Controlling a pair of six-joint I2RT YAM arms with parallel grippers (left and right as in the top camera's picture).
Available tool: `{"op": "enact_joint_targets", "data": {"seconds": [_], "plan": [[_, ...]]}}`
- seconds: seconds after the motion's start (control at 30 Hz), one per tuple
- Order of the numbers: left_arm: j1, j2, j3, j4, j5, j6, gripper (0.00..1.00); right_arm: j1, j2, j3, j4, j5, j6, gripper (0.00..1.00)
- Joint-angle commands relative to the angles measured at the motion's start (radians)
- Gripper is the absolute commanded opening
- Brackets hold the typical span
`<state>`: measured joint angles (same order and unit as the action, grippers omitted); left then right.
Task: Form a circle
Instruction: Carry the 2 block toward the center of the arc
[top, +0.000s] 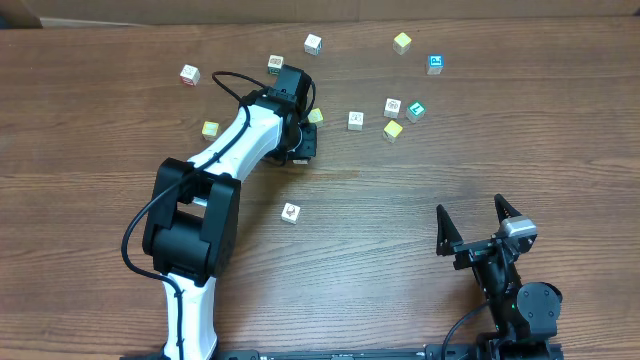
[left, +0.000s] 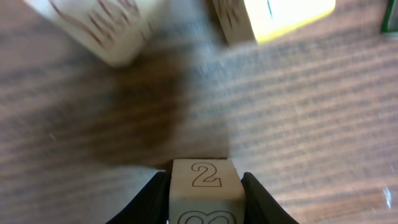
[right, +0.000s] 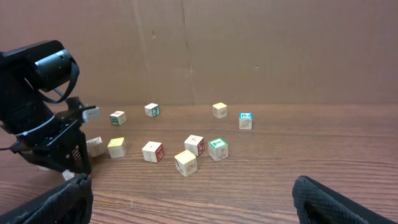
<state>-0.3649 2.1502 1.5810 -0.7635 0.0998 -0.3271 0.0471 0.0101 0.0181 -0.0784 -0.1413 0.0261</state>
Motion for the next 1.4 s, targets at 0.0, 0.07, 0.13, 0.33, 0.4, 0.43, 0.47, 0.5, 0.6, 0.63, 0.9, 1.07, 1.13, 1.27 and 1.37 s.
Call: {"op": "enact_joint_targets", "data": {"seconds": [0.0, 0.07, 0.13, 0.33, 0.4, 0.43, 0.47, 0.5, 0.6, 0.63, 0.9, 1.07, 1.13, 1.27, 1.37], "plan": [[-0.002, -0.036, 0.028, -0.045, 0.084, -0.002, 0.28, -0.002, -0.007, -0.01, 0.005, 0.006, 0.003, 1.0], [-0.003, -0.052, 0.039, -0.075, 0.085, -0.005, 0.29, -0.002, -0.007, -0.01, 0.005, 0.006, 0.003, 1.0], [-0.005, -0.074, 0.04, -0.108, 0.085, -0.026, 0.29, -0.002, -0.007, -0.01, 0.005, 0.006, 0.003, 1.0], [-0.046, -0.105, 0.039, -0.203, 0.08, -0.046, 0.3, -0.002, -0.007, -0.01, 0.005, 0.006, 0.003, 1.0], [-0.064, -0.103, 0.035, -0.209, 0.063, -0.048, 0.31, -0.002, -0.007, -0.01, 0.005, 0.006, 0.003, 1.0], [-0.073, -0.103, 0.034, -0.208, 0.05, -0.058, 0.31, -0.002, -0.007, -0.01, 0.005, 0.006, 0.003, 1.0], [-0.081, -0.103, 0.033, -0.205, 0.032, -0.073, 0.3, -0.002, -0.007, -0.01, 0.005, 0.006, 0.003, 1.0], [-0.087, -0.103, 0.031, -0.202, 0.016, -0.089, 0.3, -0.002, -0.007, -0.01, 0.005, 0.006, 0.003, 1.0], [-0.106, -0.103, 0.021, -0.201, -0.033, -0.166, 0.26, -0.002, -0.007, -0.01, 0.005, 0.006, 0.003, 1.0], [-0.109, -0.103, 0.016, -0.201, -0.033, -0.168, 0.27, -0.002, -0.007, -0.01, 0.005, 0.006, 0.003, 1.0], [-0.114, -0.103, -0.044, -0.195, -0.033, -0.171, 0.26, -0.002, -0.007, -0.01, 0.005, 0.006, 0.003, 1.0], [-0.114, -0.103, -0.07, -0.186, -0.034, -0.171, 0.26, -0.002, -0.007, -0.01, 0.005, 0.006, 0.003, 1.0], [-0.114, -0.103, -0.073, -0.185, -0.047, -0.171, 0.27, -0.002, -0.007, -0.01, 0.005, 0.006, 0.003, 1.0], [-0.114, -0.103, -0.073, -0.179, -0.066, -0.171, 0.27, -0.002, -0.007, -0.01, 0.005, 0.006, 0.003, 1.0], [-0.115, -0.103, -0.073, -0.179, -0.066, -0.171, 0.27, -0.002, -0.007, -0.01, 0.005, 0.006, 0.003, 1.0]]}}
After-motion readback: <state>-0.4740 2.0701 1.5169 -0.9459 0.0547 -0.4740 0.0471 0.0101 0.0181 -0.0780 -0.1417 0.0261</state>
